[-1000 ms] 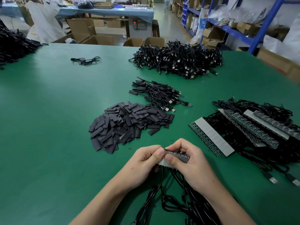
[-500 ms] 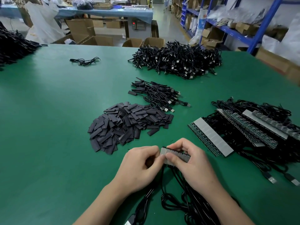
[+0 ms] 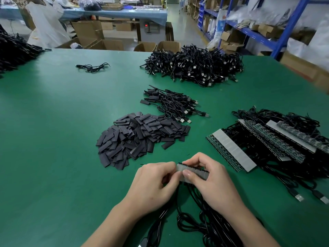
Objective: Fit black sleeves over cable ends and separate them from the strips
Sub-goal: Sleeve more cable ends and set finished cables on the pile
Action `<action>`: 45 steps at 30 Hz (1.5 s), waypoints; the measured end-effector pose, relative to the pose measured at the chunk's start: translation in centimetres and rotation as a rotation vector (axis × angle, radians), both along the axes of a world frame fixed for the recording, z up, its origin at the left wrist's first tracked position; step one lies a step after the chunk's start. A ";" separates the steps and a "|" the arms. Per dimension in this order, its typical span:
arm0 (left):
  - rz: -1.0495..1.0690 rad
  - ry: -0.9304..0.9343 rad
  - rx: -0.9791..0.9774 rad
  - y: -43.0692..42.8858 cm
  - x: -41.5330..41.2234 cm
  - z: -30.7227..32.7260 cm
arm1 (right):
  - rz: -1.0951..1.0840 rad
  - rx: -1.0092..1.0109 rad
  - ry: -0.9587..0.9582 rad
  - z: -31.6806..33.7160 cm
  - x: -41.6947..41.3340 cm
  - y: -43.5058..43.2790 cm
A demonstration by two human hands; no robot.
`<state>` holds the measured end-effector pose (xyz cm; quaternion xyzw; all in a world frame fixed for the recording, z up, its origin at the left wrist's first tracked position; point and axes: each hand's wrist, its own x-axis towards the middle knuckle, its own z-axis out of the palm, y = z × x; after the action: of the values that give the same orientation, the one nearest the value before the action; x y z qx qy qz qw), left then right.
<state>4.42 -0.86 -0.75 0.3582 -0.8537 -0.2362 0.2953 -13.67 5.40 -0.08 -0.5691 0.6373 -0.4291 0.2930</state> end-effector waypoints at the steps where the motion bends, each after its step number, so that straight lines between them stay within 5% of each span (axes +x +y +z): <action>1: 0.004 -0.015 -0.012 0.1 0.0 0.1 | -0.004 0.001 0.005 0.0 0.0 0.0; 23: 0.011 -0.155 0.114 -0.3 0.3 0.2 | -0.003 0.035 0.195 0.3 0.6 0.2; 45: -0.058 -0.161 0.116 -0.3 0.6 -0.2 | -0.022 0.055 0.182 0.5 0.6 0.3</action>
<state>5.03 -1.19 -0.91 0.3674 -0.8696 -0.2640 0.1978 -13.08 5.74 0.47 -0.5903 0.6792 -0.3611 0.2448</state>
